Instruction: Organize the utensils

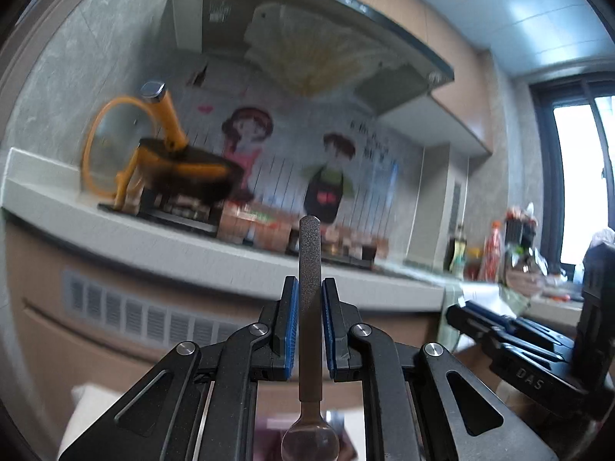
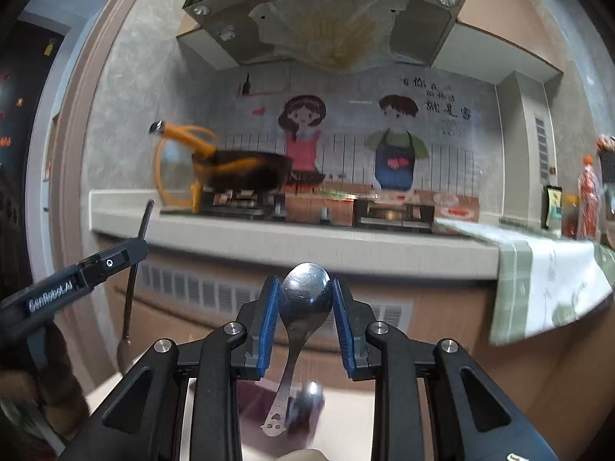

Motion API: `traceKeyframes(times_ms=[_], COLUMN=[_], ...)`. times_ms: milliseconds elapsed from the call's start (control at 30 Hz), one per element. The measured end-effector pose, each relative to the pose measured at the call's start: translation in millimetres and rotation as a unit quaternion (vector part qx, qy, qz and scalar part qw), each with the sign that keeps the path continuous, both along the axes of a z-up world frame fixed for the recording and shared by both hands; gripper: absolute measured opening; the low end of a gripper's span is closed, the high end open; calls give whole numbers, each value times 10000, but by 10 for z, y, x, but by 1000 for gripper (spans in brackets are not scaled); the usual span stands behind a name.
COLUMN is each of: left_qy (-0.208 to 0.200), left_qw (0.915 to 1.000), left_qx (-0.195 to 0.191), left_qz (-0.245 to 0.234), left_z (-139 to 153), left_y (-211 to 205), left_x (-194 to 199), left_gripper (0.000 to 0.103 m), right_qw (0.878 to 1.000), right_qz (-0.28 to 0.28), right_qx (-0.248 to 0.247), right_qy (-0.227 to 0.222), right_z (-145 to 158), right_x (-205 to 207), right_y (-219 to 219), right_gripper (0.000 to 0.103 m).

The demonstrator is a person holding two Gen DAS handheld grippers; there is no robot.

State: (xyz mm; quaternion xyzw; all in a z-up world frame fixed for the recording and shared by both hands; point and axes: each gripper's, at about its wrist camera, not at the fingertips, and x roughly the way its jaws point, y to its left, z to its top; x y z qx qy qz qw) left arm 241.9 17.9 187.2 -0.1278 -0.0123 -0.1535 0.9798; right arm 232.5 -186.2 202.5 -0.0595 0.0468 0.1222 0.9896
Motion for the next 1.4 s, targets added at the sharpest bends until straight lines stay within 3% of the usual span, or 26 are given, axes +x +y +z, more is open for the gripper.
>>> traceKeyframes(times_ms=[100,200,367,567,733,933,1000,1133,1300,1400], left_qy=[117,542,874,1312,2091,2187,2136,2257,2907,3326], left_qw=[9998,9983,9958,9912,9773,9729,9742,9706,9454,9264], left_qx=[-110,-177,-195,-121,-154,-747,-726,-548,-422,-53], left_qz=[86,118,213,106,-296,-110,99,635,1415,1762], left_z=[-198,-515,-855,-1175,-1336,-1075,-995,-1015,-1371,-1659], left_y=[-23,-14,-89,-231,-220,227,395,777,1290,1407], left_x=[333,717,1154,1298,1276,796,529,-65,-762,-1057], left_gripper=[13,12,12,13,19,33,45,47,47,47], right_qw=[9997,9979,9934,9906,9784,9806,9836,9827,9681,9499], right_qz=[12,-10,0,68,446,299,274,448,999,1273], right_qx=[64,137,163,86,210,472,464,290,-331,-665], right_qy=[244,635,1133,1363,2009,1880,1719,1775,2272,2777], right_z=[-28,-272,-692,-966,-1175,-1040,-946,-922,-1252,-1605], right_x=[411,755,1169,1325,1384,1063,884,563,147,-59], right_y=[30,33,66,95,46,-149,-171,-36,451,767], right_gripper=[25,25,25,25,27,29,32,33,34,34])
